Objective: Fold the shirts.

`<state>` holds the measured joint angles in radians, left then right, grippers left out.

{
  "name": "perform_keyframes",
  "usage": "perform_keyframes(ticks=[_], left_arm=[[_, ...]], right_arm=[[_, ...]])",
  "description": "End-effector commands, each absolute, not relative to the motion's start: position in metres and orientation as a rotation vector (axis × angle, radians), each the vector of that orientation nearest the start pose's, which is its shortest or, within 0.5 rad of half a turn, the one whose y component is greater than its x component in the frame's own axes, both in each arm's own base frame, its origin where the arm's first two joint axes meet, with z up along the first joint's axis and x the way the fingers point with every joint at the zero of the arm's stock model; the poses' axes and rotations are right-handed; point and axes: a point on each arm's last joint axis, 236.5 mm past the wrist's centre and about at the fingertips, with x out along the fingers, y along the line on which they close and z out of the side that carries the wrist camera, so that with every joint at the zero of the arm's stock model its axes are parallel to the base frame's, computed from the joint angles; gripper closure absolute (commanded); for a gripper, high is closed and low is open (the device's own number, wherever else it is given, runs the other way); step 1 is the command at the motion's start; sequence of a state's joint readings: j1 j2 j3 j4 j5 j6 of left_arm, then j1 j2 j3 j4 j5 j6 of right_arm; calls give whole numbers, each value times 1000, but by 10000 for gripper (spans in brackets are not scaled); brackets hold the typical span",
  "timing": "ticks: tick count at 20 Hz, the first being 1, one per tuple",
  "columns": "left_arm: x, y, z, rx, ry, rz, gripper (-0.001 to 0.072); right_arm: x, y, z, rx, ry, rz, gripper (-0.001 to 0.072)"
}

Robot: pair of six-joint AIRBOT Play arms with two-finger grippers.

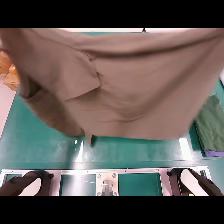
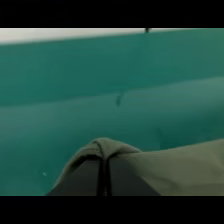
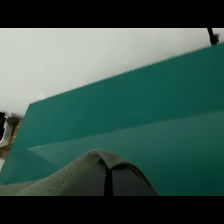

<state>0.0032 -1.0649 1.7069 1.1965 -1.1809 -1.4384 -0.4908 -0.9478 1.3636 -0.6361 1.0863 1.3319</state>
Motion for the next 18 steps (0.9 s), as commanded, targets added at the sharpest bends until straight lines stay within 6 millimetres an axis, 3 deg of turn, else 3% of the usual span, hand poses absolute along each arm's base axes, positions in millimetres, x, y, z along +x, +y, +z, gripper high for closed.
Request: perform_keyframes(ticks=[1, 3, 5, 6, 8, 9, 10, 11, 12, 15, 18], left_arm=[[479, -94, 198, -186, 746, -380, 677], [522, -101, 110, -225, 864, -401, 677], [550, -104, 33, -314, 944, -376, 677], [558, -107, 3, -354, 974, -368, 676], [563, -111, -32, -390, 1010, -371, 675], [563, -105, -37, -376, 1018, -369, 669], [562, -100, -34, -377, 1023, -372, 418], [559, -91, -26, -385, 1040, -383, 52], [553, -81, -16, -391, 1070, -403, 6], [515, -36, 15, -398, 1204, -480, 15], [457, 2, 9, -473, 1403, -521, 16]], right_arm=[[444, -22, 168, 693, 601, 187, 701], [474, -17, 94, 739, 721, 161, 701], [494, -10, 28, 783, 827, 129, 700], [499, -5, -3, 798, 881, 121, 700], [501, 2, -45, 823, 964, 112, 699], [500, 2, -56, 835, 985, 105, 693], [499, -2, -59, 840, 992, 100, 603], [497, -8, -56, 851, 995, 100, 495], [492, -15, -50, 861, 1014, 122, 480], [456, -41, -32, 882, 1105, 178, 480], [402, -61, -29, 907, 1198, 168, 480]])
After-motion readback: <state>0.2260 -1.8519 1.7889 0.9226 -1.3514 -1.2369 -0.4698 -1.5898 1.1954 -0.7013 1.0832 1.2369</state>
